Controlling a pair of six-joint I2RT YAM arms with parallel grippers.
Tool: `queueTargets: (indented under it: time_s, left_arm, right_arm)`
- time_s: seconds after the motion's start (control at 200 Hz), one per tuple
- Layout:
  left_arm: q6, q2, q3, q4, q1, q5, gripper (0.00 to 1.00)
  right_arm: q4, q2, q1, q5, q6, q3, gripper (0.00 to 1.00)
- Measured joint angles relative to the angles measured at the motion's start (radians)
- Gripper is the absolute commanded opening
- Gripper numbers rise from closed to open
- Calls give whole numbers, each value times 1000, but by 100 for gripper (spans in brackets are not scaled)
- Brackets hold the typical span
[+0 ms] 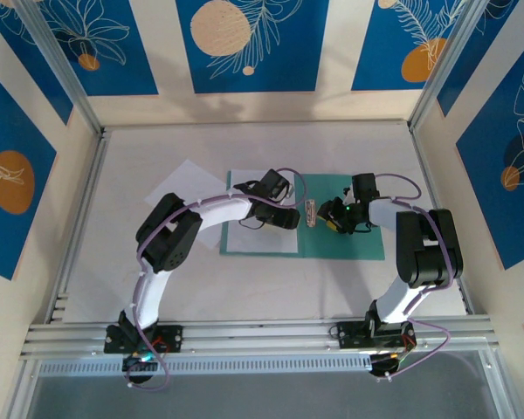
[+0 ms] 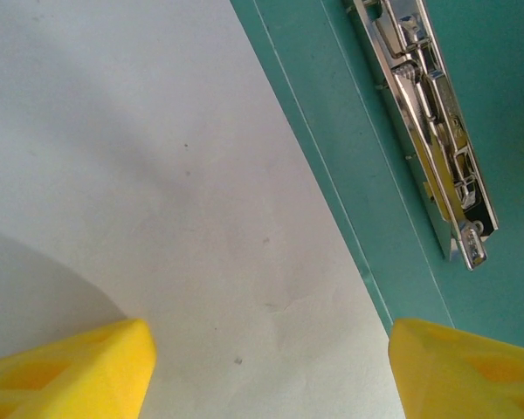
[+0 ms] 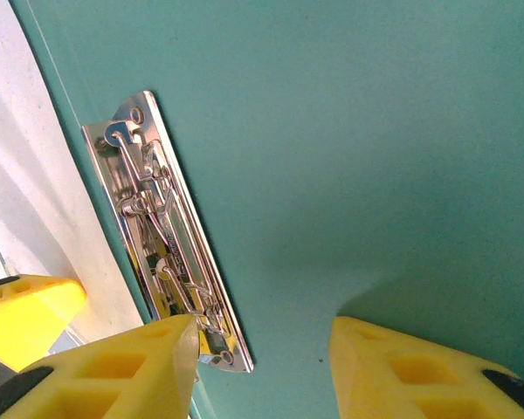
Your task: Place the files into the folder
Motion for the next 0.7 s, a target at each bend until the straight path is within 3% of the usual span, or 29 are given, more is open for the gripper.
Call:
queueTargets:
  time_s: [0.7]
  left_arm:
    - [77, -13, 1, -68, 17, 27, 73]
  right_arm:
    - [-11, -11, 0, 11, 0, 0, 46]
